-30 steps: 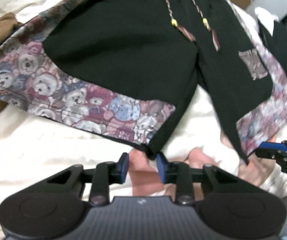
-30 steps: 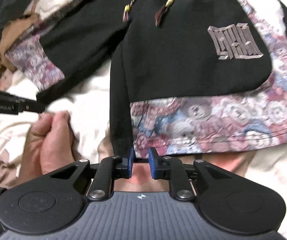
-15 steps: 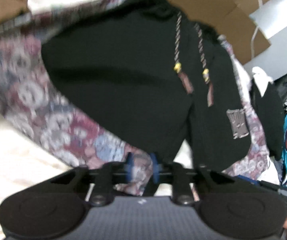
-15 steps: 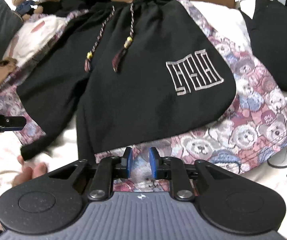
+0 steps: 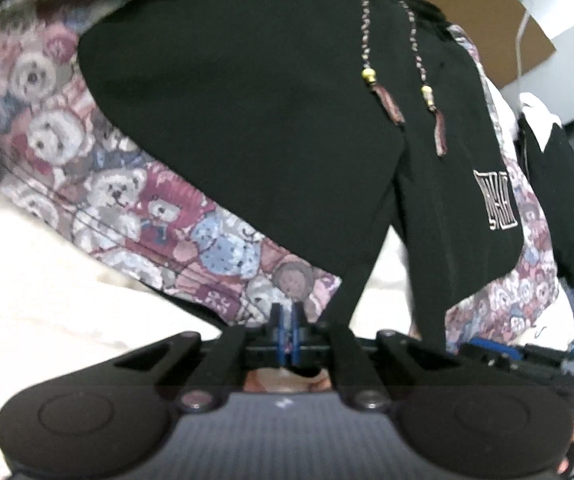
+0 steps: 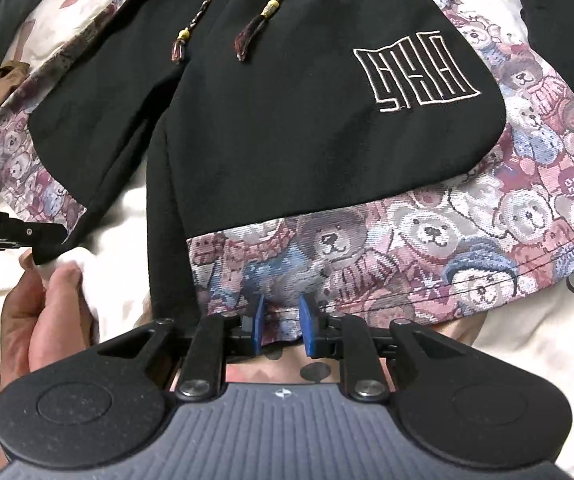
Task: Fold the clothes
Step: 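Grasp the bear-print leg hem with both tools and pull it taut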
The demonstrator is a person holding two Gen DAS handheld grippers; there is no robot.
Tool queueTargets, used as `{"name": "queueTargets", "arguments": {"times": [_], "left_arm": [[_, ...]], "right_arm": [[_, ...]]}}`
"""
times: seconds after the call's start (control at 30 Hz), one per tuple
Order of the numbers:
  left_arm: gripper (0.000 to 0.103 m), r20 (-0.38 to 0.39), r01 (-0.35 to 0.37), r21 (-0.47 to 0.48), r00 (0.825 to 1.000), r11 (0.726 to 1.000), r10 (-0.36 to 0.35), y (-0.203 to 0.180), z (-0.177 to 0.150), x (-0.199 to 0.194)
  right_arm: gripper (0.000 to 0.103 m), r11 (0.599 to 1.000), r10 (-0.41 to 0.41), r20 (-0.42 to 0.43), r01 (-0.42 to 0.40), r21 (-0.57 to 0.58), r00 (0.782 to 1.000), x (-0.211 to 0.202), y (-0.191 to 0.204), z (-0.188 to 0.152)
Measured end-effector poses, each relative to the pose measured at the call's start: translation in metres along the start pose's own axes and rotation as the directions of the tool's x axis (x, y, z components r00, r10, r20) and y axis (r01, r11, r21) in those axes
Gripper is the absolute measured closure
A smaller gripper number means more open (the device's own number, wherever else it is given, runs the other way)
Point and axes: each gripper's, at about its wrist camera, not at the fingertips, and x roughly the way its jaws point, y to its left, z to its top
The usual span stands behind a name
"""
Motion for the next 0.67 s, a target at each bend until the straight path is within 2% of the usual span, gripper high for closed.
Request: {"name": "queueTargets", "arguments": {"times": [0.1,0.2,0.27,0.37,0.53,0.57,0.67], "left_arm": [[0.09,0.024,-0.027,0.038,0.999,0.999,0.027,-0.006,0.0,-0.012],[0.079,0.048,-0.056,0.075,0.997,0.996,0.052,-0.013,0.0,-0.024],[0.062,0.067,-0.077,0.093,0.995,0.993,0.071,-0.019,0.0,-0.031],[0.046,0.106,-0.119,0.124,0.989,0.985,0.106,-0.027,-0.003,-0.042],[0.023,0.153,-0.124,0.144,0.983,0.982,0.102,-0.04,-0.005,-0.049],[0.02,0.167,-0.125,0.146,0.981,0.981,0.1,-0.042,-0.006,-0.05],[0.02,0.171,-0.139,0.143,0.979,0.98,0.113,-0.051,-0.006,-0.044]], "right_arm": [[0.081,1.0,0.002,0.034,-0.002,-0.001,0.999,-0.011,0.003,0.001],[0.081,1.0,0.012,0.073,-0.012,-0.009,0.997,-0.023,0.005,0.0],[0.081,1.0,0.018,0.085,-0.018,-0.006,0.996,-0.028,0.005,0.0],[0.081,1.0,0.027,0.104,-0.029,0.011,0.994,-0.038,0.003,-0.003],[0.081,1.0,0.025,0.136,-0.027,0.015,0.99,-0.05,0.0,-0.008],[0.081,0.999,0.024,0.147,-0.027,0.023,0.989,-0.054,-0.002,-0.01],[0.081,0.999,0.025,0.179,-0.032,0.035,0.983,-0.064,-0.006,-0.014]]}}
